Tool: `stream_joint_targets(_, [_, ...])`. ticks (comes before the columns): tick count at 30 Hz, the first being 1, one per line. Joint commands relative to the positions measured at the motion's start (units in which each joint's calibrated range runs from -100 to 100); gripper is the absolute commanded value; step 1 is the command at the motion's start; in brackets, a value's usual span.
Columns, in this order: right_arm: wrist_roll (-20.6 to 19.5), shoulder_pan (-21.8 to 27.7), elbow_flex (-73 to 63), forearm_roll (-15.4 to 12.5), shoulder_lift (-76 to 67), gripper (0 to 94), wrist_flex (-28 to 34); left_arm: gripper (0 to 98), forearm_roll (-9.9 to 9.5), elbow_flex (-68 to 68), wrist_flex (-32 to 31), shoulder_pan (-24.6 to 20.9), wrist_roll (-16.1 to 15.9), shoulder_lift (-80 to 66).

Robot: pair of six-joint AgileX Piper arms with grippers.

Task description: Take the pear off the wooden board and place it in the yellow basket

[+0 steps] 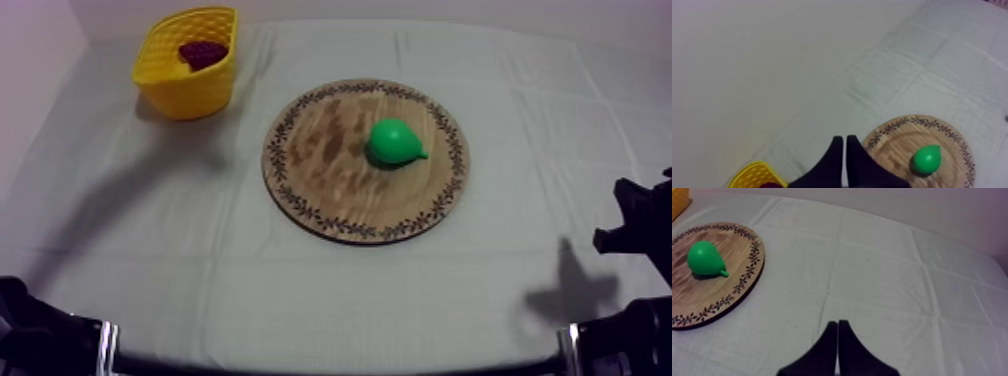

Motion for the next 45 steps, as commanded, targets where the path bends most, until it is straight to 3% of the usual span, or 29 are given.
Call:
stream_joint_targets(1, [0.0, 0.0, 0.1, 0.0, 0.0, 0.5, 0.0, 0.0, -1.49, -1.0, 0.3, 2.0, 0.6, 3.5])
stream_joint_targets(5, [0.0, 0.0, 0.1, 0.0, 0.0, 0.5, 0.0, 0.0, -3.19, -1.8, 0.5, 4.3, 0.6, 7.8])
stream_joint_targets(18, [0.0, 0.0, 0.1, 0.0, 0.0, 0.5, 0.0, 0.0, -4.56, -3.7, 0.7, 8.4, -0.4, 20.5])
stream_joint_targets(23, [0.0, 0.0, 0.1, 0.0, 0.0, 0.5, 0.0, 0.0, -3.98, -6.2, 1.6, 8.8, -0.8, 24.2])
stream_joint_targets(27, [0.0, 0.0, 0.1, 0.0, 0.0, 0.5, 0.0, 1.3, -2.17, -6.9, 3.0, 8.4, -3.5, 25.8])
stream_joint_targets(29, [0.0, 0.0, 0.1, 0.0, 0.0, 0.5, 0.0, 6.6, -1.7, -7.2, 3.3, 8.3, -4.0, 26.3])
stream_joint_targets(31, [0.0, 0.0, 0.1, 0.0, 0.0, 0.5, 0.0, 18.7, -1.62, -7.6, 3.7, 8.2, -3.6, 26.6])
stream_joint_targets(37, [0.0, 0.0, 0.1, 0.0, 0.0, 0.5, 0.0, 70.8, -1.57, -8.7, 11.0, 7.9, -4.1, 27.2])
stream_joint_targets(39, [0.0, 0.0, 0.1, 0.0, 0.0, 0.5, 0.0, 83.6, -1.52, -8.9, 14.4, 7.8, -5.1, 27.3])
stream_joint_targets(45, [0.0, 0.0, 0.1, 0.0, 0.0, 0.5, 0.0, 94.6, -1.25, -8.7, 18.1, 7.9, -6.3, 27.5])
